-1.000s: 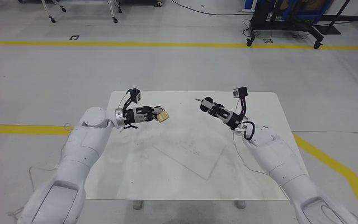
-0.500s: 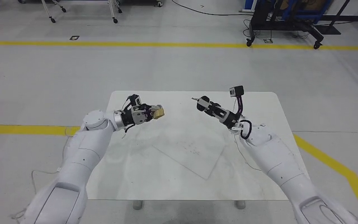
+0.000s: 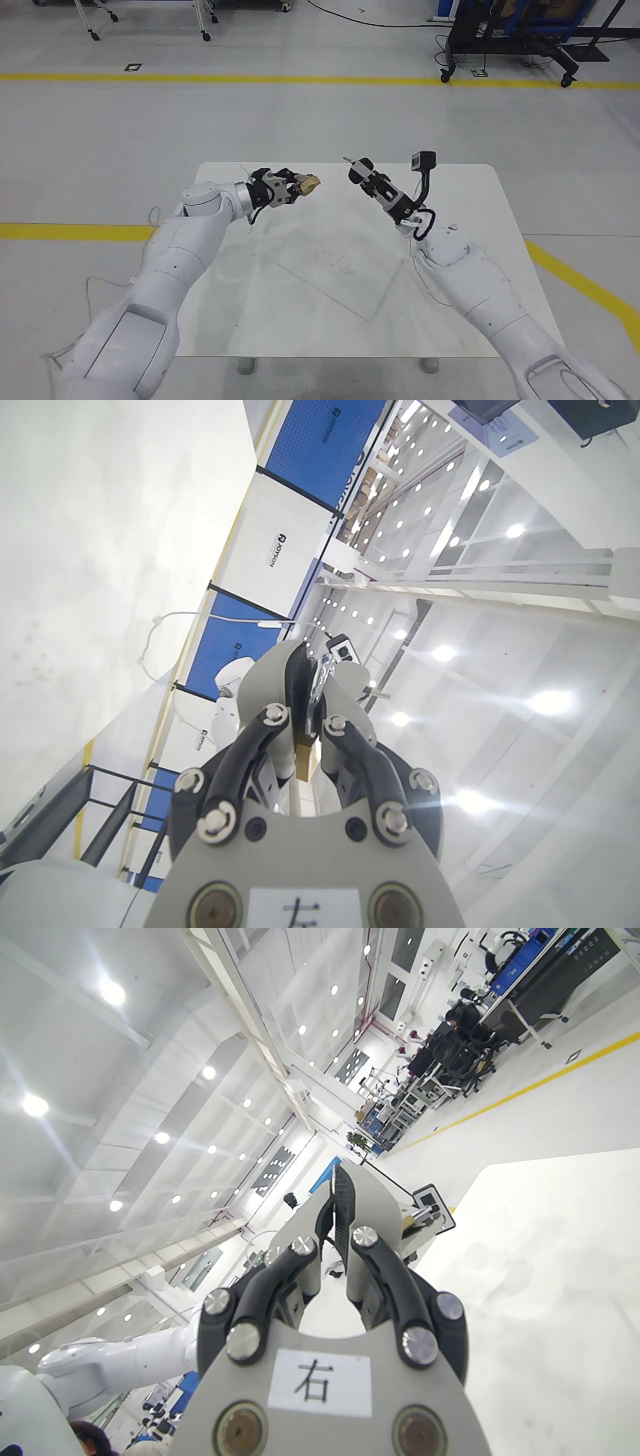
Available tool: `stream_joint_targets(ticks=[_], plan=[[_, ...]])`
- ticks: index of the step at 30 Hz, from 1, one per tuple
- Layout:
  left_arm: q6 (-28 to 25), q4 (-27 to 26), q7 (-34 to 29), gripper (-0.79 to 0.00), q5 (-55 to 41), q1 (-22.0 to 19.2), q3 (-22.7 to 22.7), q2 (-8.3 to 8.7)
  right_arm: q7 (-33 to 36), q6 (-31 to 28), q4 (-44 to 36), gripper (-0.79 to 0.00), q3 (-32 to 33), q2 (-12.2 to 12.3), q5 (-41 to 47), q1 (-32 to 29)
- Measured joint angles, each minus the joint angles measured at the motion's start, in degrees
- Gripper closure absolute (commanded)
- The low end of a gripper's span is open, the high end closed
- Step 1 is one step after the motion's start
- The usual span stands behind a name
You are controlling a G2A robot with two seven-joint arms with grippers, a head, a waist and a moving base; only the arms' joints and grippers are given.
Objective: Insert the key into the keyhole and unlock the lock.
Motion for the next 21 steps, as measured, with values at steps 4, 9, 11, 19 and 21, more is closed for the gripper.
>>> stream_joint_targets(ticks=[4, 9, 11, 19, 21], plan=[[-0.7, 1.2, -0.6, 0.000, -2.3, -0.2, -0.4, -0.51, 3.2, -1.2, -6.4, 0.000, 0.0, -0.1, 3.9, -2.7], [-0.7, 1.1, -0.6, 0.000, -2.1, -0.2, -0.3, -0.48, 4.0, -1.2, -6.1, 0.000, 0.0, -0.1, 5.9, -2.7], [-0.7, 1.1, -0.6, 0.000, -2.1, -0.2, -0.3, -0.48, 3.9, -1.2, -6.1, 0.000, 0.0, -0.1, 5.8, -2.7], [0.2, 0.3, 1.3, 0.000, -2.8, 1.1, -0.6, -0.60, 4.6, 1.1, -7.3, 0.000, 0.0, -0.1, 6.3, -3.4], [2.1, -0.7, 4.0, 0.000, -3.4, 2.2, -0.6, -0.74, 4.2, 5.6, -7.9, 0.000, 0.6, 0.2, 4.1, -3.7]])
